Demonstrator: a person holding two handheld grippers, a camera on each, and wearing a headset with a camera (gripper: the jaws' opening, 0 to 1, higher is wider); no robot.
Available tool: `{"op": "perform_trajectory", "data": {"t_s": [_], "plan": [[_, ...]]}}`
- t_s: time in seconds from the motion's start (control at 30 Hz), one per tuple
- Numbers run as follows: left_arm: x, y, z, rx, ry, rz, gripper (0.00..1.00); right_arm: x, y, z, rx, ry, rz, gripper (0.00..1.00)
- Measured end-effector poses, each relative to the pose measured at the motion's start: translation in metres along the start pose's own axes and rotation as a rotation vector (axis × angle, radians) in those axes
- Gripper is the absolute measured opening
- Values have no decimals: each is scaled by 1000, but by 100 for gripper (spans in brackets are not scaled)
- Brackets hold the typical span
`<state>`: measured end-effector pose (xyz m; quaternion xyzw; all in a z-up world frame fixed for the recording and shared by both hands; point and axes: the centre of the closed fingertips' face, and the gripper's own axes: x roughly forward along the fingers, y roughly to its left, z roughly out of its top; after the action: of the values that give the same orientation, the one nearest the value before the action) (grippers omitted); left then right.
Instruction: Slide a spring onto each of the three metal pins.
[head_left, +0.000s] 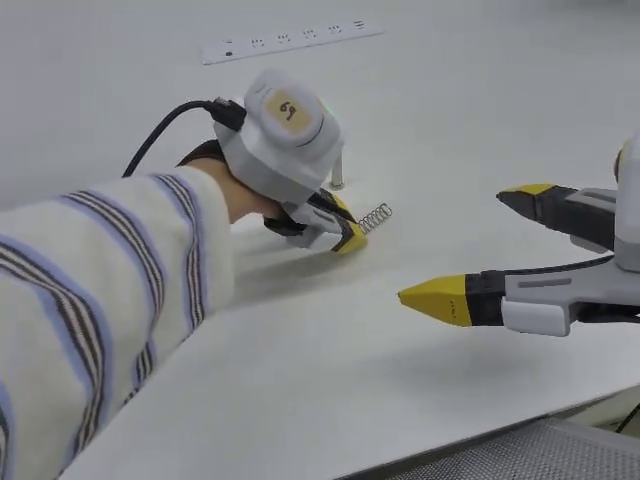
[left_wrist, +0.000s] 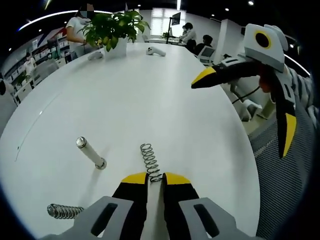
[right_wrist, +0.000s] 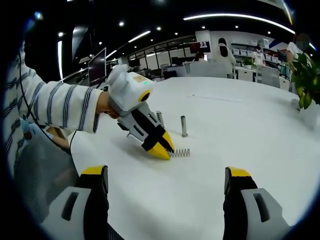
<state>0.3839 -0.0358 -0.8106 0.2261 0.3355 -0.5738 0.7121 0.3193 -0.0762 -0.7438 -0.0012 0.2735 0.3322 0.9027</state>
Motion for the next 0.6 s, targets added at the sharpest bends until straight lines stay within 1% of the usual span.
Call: {"op": "perform_trajectory", "data": {"t_s": [0.03, 0.13, 0.17, 0.2, 0.27, 0.4, 0.53, 0.57, 0.6], "plan": [[0, 0, 0, -3, 2, 4, 4, 0, 0, 0, -5, 3, 0, 94], [-4, 1, -2, 14, 3, 23, 4, 0, 1, -1, -12, 10, 1, 94], [-5, 1, -2, 20, 0, 28, 4, 0, 2, -1, -11, 10, 3, 94], [-6, 3, 0, 32, -16, 39, 4, 0, 2, -1, -9, 10, 4, 94], [-8, 3, 1, 41, -29, 43, 4, 0, 3, 0, -9, 11, 3, 94], [-12, 4, -2, 45, -15, 53, 4, -1, 3, 0, -18, 15, 3, 94], [-20, 3, 1, 64, -34, 59, 4, -1, 2, 1, -20, 17, 2, 93], [-22, 3, 2, 74, -42, 69, 4, -2, 2, 0, -22, 19, 2, 93], [-24, 5, 4, 97, -51, 81, 4, -2, 2, 0, -23, 21, 3, 93]]}}
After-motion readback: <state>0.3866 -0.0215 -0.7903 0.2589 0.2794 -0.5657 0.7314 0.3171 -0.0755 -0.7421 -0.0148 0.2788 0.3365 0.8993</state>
